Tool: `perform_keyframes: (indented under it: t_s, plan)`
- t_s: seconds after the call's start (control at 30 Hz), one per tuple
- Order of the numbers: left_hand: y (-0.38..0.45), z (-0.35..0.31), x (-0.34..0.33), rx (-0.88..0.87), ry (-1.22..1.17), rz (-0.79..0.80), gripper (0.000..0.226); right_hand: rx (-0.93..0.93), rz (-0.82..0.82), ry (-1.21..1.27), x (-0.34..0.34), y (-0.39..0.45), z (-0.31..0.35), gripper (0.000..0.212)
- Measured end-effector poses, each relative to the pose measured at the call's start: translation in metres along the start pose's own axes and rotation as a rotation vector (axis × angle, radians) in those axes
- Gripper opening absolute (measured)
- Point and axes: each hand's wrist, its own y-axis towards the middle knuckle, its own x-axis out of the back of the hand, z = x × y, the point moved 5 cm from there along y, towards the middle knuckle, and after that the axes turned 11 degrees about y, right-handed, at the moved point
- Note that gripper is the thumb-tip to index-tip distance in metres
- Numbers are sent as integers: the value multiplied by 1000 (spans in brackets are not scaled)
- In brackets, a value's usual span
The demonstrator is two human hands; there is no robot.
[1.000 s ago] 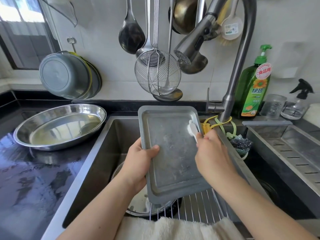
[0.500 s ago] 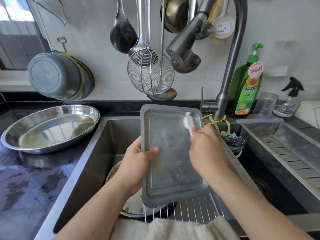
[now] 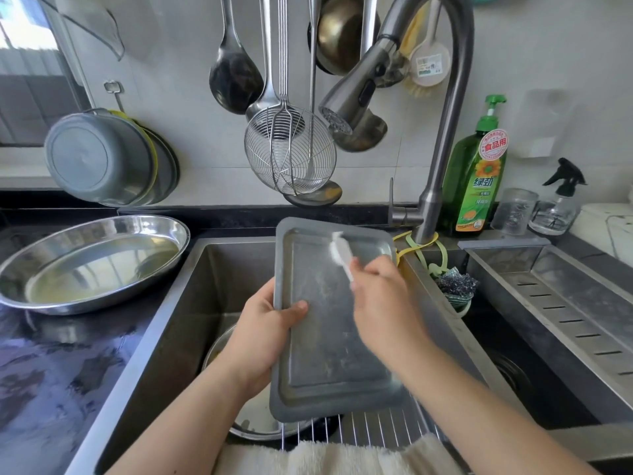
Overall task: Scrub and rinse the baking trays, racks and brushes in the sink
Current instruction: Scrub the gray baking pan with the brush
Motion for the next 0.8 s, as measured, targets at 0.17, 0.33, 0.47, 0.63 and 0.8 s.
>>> perform_keyframes:
  t_s: [0.17,0.33,0.47,0.63,0.8]
  plan:
    - [-2,1,-2,-15,13,13,29,2,32,-104,4,-5,0,33]
    - [1,-3,14,-7,-24,-69,29,-186,-94,-202,30,2,-29,43]
    - [1,1,15,38,-52,-61,27,-97,-94,-238,27,1,-21,58]
    - [0,0,19,45,5,-51,29,24,-117,-292,36,7,-29,58]
    - [0,-2,23,32,53,-81,27,58,-215,-95,61,20,-45,39]
